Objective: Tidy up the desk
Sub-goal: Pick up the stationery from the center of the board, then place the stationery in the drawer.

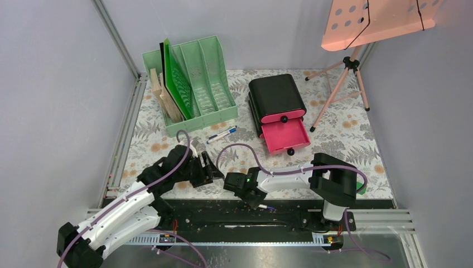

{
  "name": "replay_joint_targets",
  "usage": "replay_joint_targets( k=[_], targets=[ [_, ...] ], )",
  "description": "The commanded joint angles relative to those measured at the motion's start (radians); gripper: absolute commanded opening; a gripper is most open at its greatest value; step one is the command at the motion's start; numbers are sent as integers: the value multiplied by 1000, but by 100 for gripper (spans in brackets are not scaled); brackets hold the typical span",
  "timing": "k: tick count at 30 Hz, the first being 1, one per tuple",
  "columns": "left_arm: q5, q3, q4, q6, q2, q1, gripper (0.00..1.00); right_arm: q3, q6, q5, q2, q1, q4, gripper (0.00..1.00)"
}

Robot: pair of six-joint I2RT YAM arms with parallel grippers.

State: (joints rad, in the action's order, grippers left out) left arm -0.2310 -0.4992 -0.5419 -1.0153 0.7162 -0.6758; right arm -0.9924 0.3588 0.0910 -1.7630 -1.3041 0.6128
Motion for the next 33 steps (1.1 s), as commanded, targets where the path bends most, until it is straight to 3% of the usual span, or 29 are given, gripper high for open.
replay_joint_targets(
  k=[1, 3, 16, 33],
  targets=[
    [8, -30, 7, 8, -17, 6, 63, -34, -30, 81, -10, -15, 23, 5],
    [3, -25, 9, 8, -18, 6, 63, -45, -44, 103, 1, -16, 48, 0],
    [-40, 16, 110, 53, -93, 6, 65, -140, -39, 98, 166, -1, 143, 0],
    [47, -19, 77, 134, -169, 6, 75, -196, 15, 7, 225, 206, 150, 0]
  ],
)
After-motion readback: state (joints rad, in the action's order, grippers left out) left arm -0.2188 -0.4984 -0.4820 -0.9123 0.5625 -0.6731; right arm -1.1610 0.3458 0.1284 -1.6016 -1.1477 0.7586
